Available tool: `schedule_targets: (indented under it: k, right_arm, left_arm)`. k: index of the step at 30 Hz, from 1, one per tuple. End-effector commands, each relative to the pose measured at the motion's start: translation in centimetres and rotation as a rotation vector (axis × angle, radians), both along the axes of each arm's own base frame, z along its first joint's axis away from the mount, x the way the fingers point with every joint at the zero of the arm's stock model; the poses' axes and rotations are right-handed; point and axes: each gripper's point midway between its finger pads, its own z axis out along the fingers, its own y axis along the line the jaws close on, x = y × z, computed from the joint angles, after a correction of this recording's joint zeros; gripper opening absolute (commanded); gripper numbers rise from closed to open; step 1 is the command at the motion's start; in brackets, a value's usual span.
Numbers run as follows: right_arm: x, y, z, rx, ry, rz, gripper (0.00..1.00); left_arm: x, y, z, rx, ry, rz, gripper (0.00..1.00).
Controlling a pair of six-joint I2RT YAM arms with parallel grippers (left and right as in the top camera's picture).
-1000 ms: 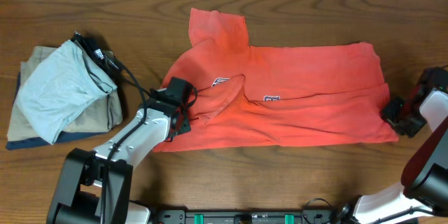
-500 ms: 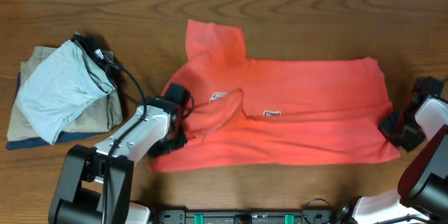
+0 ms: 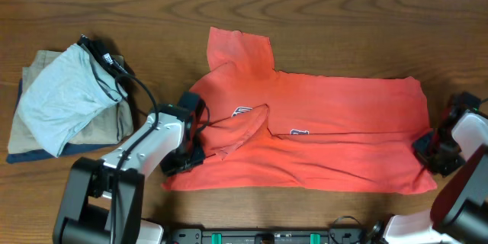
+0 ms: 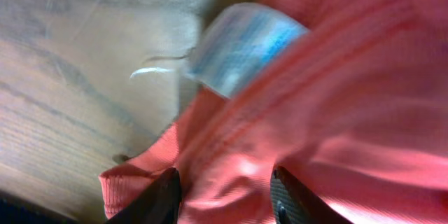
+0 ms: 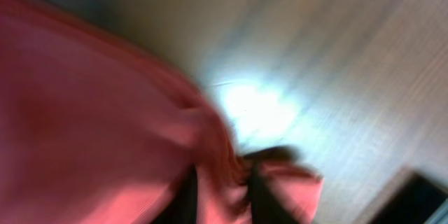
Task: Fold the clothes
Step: 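Lift the bottom hem with both grippers and fold it up over the top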
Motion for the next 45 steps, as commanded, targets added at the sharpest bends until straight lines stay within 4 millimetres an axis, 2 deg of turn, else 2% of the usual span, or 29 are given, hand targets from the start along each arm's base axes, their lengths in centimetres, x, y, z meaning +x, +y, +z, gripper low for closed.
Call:
schedule_targets:
  k: [1, 2, 3, 8, 11, 14, 19, 23, 28, 33, 39, 41, 43, 45]
  right_arm:
    - [4.0, 0.2, 3.8, 0.031, -0.223, 0.026, 0.53]
    - [5.1, 0.3, 5.0, 0.034, -0.285, 0.048, 0.6]
    - [5.8, 0.3, 5.9, 0.032, -0.327, 0.067, 0.61]
    - [8.3, 0.4, 9.4, 0.011, -0.49, 0.152, 0.64]
    - [9.2, 1.3, 9.9, 0.046, -0.537, 0.215, 0.64]
    - [9.7, 2.3, 10.0, 0.084, -0.558, 0.25, 0.64]
    - [10.1, 3.0, 10.0, 0.1, -0.568, 0.279, 0.65]
    - [10.2, 3.2, 10.0, 0.1, -0.565, 0.3, 0.65]
    - [10.2, 3.3, 10.0, 0.102, -0.562, 0.306, 0.66]
    - [10.0, 3.5, 9.9, 0.108, -0.555, 0.306, 0.66]
    - [10.1, 3.5, 9.9, 0.107, -0.557, 0.306, 0.65]
    - [10.2, 3.4, 10.0, 0.104, -0.56, 0.307, 0.65]
    - [10.3, 3.3, 10.0, 0.099, -0.566, 0.309, 0.66]
    - [10.7, 3.1, 10.2, 0.088, -0.581, 0.313, 0.66]
  left_arm:
    - [5.1, -1.4, 4.0, -0.052, -0.194, -0.064, 0.53]
    - [6.5, -1.4, 5.2, -0.042, -0.247, -0.067, 0.61]
    - [7.7, -1.3, 6.2, -0.029, -0.29, -0.073, 0.66]
    - [14.5, -2.2, 10.5, -0.049, -0.529, -0.181, 0.74]
    - [17.7, -2.0, 11.2, -0.087, -0.619, -0.165, 0.74]
    - [20.3, -2.6, 10.5, -0.212, -0.669, -0.181, 0.75]
    - [24.5, -3.3, 7.8, -0.408, -0.712, -0.191, 0.76]
    - [27.4, -3.9, 5.3, -0.457, -0.725, -0.195, 0.76]
    - [30.6, -5.0, 3.4, -0.467, -0.777, -0.225, 0.75]
    - [32.1, -6.0, 2.2, -0.475, -0.824, -0.248, 0.75]
    - [31.0, -8.2, -1.2, -0.493, -0.749, -0.27, 0.74]
    - [30.6, -9.0, -1.7, -0.498, -0.736, -0.284, 0.68]
    - [30.6, -9.7, -1.6, -0.504, -0.742, -0.299, 0.56]
    - [30.9, -10.1, -1.1, -0.507, -0.754, -0.307, 0.31]
